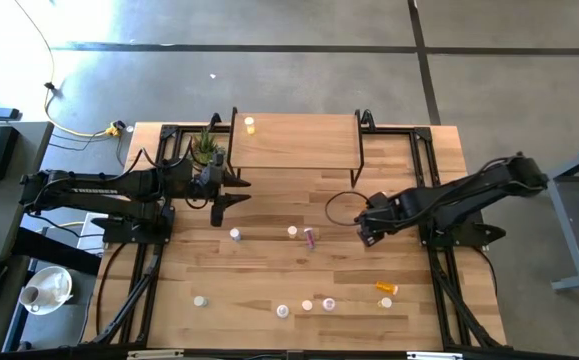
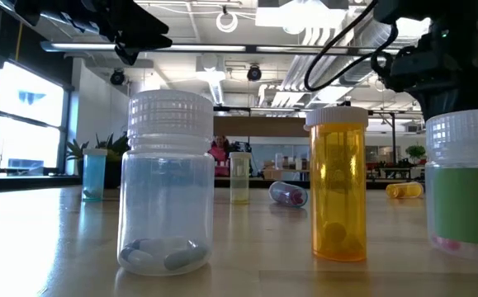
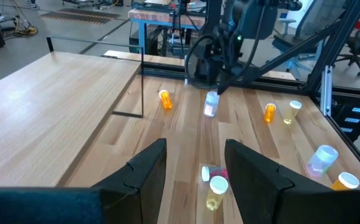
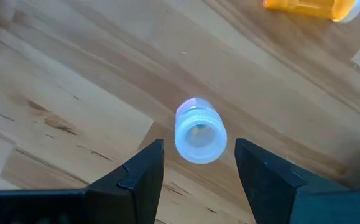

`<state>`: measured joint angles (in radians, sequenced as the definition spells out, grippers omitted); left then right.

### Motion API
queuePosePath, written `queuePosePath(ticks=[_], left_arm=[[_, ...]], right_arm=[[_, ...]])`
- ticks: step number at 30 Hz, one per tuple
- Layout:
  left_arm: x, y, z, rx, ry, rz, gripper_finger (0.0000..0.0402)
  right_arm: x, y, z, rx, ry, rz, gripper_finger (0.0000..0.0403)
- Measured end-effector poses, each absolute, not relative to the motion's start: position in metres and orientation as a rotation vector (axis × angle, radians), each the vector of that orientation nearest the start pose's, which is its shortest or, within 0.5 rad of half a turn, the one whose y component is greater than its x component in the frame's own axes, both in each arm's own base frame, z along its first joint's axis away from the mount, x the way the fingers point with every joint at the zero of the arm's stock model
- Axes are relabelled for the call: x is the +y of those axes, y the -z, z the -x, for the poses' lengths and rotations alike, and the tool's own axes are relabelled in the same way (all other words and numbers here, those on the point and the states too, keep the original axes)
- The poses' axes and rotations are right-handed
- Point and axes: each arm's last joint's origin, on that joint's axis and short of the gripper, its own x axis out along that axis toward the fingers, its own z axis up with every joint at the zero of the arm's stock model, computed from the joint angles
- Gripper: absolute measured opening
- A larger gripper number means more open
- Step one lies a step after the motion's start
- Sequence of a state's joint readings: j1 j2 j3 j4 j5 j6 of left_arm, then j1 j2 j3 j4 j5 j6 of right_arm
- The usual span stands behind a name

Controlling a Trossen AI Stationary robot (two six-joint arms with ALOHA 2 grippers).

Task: Pick and place medicine bottles onto shelf by color
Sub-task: Put the top white pill bottle on the shelf

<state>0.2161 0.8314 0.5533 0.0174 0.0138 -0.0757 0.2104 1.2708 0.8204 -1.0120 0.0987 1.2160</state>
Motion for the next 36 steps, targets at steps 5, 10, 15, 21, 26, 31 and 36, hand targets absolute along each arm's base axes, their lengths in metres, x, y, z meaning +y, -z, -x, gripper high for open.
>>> queuePosePath(ticks=[5, 10, 15, 21, 26, 31, 36], left_arm=[[0.04, -0.264, -0.183, 0.252, -0.211, 0.105, 0.0152], [0.04, -0.264, -0.183, 0.252, -0.211, 0.105, 0.0152], [0.04, -0.264, -0.183, 0.252, -0.211, 0.105, 0.0152], [0.04, -0.264, -0.183, 0.254, -0.211, 0.105, 0.0152], [0.04, -0.264, -0.183, 0.254, -0.211, 0.105, 0.0152], [0.04, -0.264, -0.183, 0.254, -0.212, 0.105, 0.0152], [0.04, -0.264, -0.183, 0.254, -0.211, 0.105, 0.0152]], right_arm=[[0.04, -0.201, -0.199, 1.302, 0.791, -0.753, 0.0189], [0.04, -0.194, -0.202, 1.326, 0.825, -0.749, 0.0189], [0.041, -0.186, -0.206, 1.356, 0.848, -0.728, 0.0189], [0.042, -0.176, -0.211, 1.398, 0.85, -0.685, 0.0188], [0.042, -0.174, -0.213, 1.4, 0.846, -0.681, 0.0172], [0.043, -0.174, -0.213, 1.404, 0.837, -0.691, 0.0136], [0.044, -0.176, -0.214, 1.438, 0.795, -0.696, 0.0124]])
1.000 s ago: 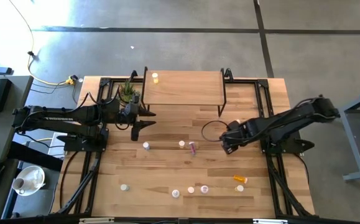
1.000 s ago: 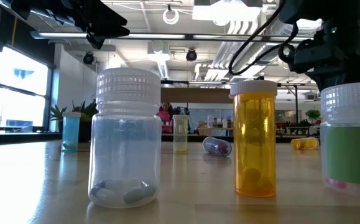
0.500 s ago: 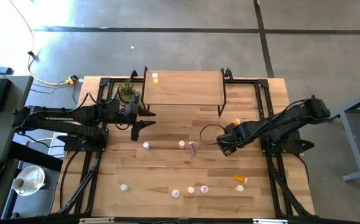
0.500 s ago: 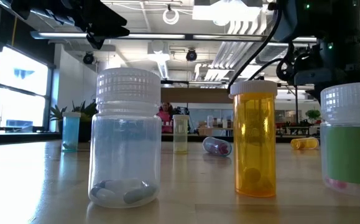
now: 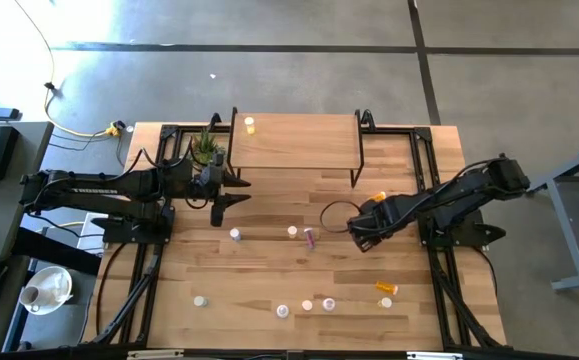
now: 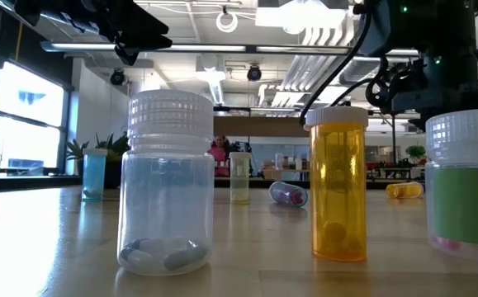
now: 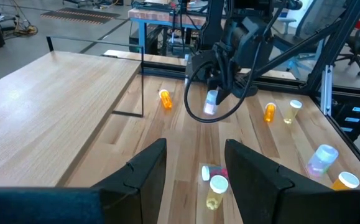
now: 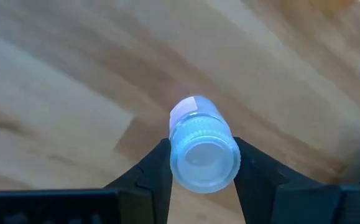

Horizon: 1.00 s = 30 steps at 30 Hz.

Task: Pick and place medicine bottles onto shelf by color
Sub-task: Put the top white pill bottle on the shelf

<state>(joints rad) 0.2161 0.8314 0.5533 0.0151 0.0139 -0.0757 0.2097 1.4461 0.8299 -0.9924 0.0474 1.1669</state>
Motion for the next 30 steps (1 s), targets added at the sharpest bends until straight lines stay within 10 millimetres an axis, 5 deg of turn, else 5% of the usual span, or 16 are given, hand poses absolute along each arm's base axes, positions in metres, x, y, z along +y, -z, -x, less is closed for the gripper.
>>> queuePosePath(ticks=[7, 16, 30], left_arm=[[0.04, -0.264, -0.183, 0.254, -0.211, 0.105, 0.0152], [0.04, -0.264, -0.183, 0.254, -0.211, 0.105, 0.0152], [0.04, -0.264, -0.183, 0.257, -0.211, 0.106, 0.0152]], right_arm=[[0.048, -0.199, -0.23, 1.408, 0.654, -0.683, 0.0126], [0.038, -0.253, -0.256, 1.285, 0.508, -0.592, 0.0126], [-0.026, -0.336, -0.262, 1.155, 0.532, -0.421, 0.0126]])
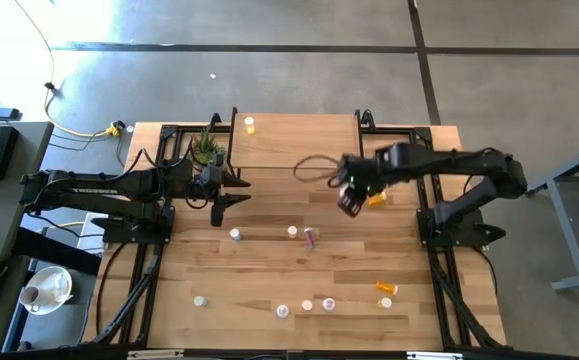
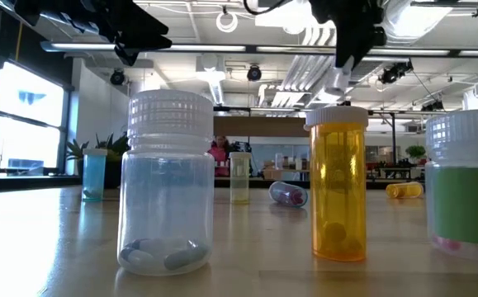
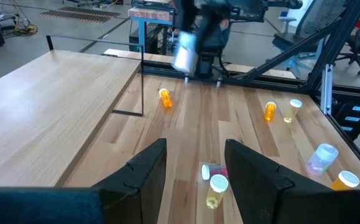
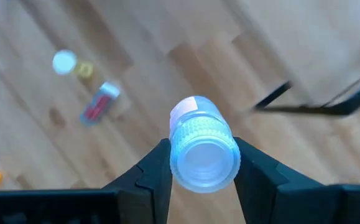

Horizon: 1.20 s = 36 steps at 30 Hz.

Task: Pick and place medicine bottles onto shelf by color
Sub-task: Put the top white pill bottle on the shelf

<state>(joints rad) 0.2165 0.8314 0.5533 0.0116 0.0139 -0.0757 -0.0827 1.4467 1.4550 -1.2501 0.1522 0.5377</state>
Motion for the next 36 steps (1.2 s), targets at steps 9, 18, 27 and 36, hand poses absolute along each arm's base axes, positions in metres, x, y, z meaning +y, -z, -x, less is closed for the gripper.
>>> queuePosePath(ticks=[9, 18, 27, 36], left_arm=[[0.04, -0.264, -0.183, 0.257, -0.211, 0.106, 0.0152], [0.04, -0.264, -0.183, 0.257, -0.211, 0.106, 0.0152], [0.04, -0.263, -0.183, 0.261, -0.211, 0.106, 0.0152], [0.04, -0.259, -0.182, 0.311, -0.215, 0.111, 0.0152]], right_arm=[[-0.085, -0.379, -0.247, 1.034, 0.623, -0.412, 0.0126], [-0.13, -0.412, -0.223, 0.905, 0.752, -0.442, 0.0126], [-0.17, -0.433, -0.223, 0.865, 0.861, -0.491, 0.0126], [-0.198, -0.419, -0.25, 1.055, 0.851, -0.515, 0.0126]])
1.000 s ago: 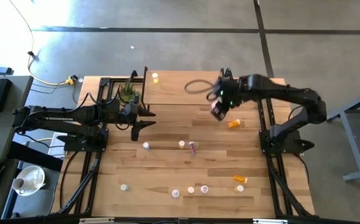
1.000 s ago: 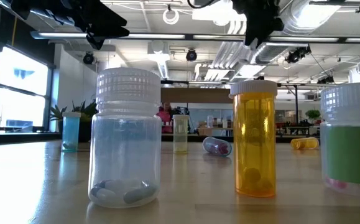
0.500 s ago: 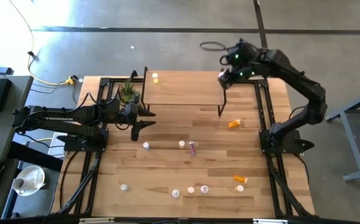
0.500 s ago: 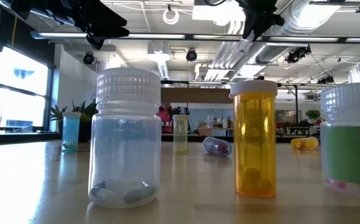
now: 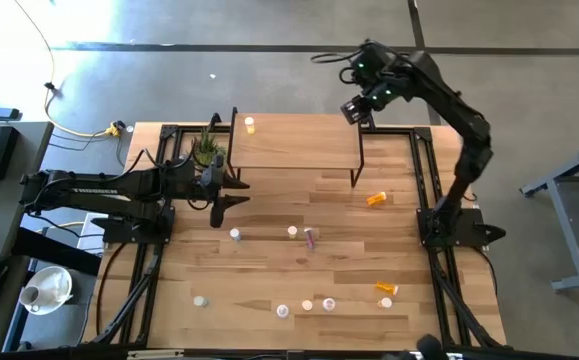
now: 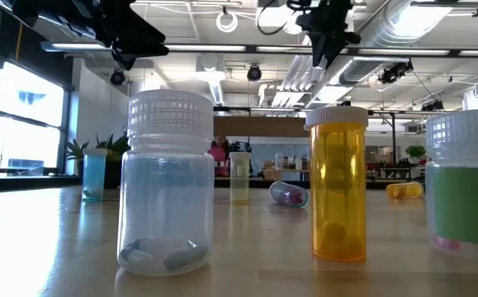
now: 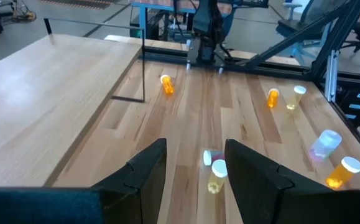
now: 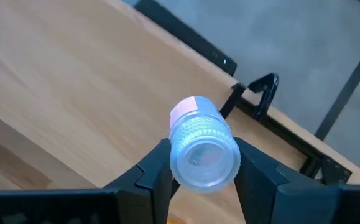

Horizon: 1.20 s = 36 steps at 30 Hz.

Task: Pick and place medicine bottles onto shelf by color
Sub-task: Put the top white pill bottle on the shelf

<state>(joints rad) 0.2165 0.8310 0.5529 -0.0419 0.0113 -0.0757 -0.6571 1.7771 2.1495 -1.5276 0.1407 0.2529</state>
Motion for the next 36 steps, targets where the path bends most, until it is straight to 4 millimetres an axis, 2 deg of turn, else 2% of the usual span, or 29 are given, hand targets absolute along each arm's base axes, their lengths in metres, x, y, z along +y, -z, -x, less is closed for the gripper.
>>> queuePosePath(ticks=[12, 24, 31, 36], left_arm=[[0.04, -0.259, -0.182, 0.311, -0.215, 0.111, 0.0152], [0.04, -0.259, -0.182, 0.31, -0.215, 0.111, 0.0152], [0.04, -0.259, -0.182, 0.31, -0.215, 0.111, 0.0152], [0.04, -0.259, -0.182, 0.31, -0.215, 0.111, 0.0152]], right_arm=[[-0.219, -0.376, -0.286, 1.216, 0.759, -0.547, 0.0127], [-0.23, -0.341, -0.31, 1.313, 0.726, -0.554, 0.0127], [-0.235, -0.329, -0.316, 1.352, 0.705, -0.543, 0.0127], [-0.235, -0.328, -0.316, 1.353, 0.704, -0.545, 0.0127]])
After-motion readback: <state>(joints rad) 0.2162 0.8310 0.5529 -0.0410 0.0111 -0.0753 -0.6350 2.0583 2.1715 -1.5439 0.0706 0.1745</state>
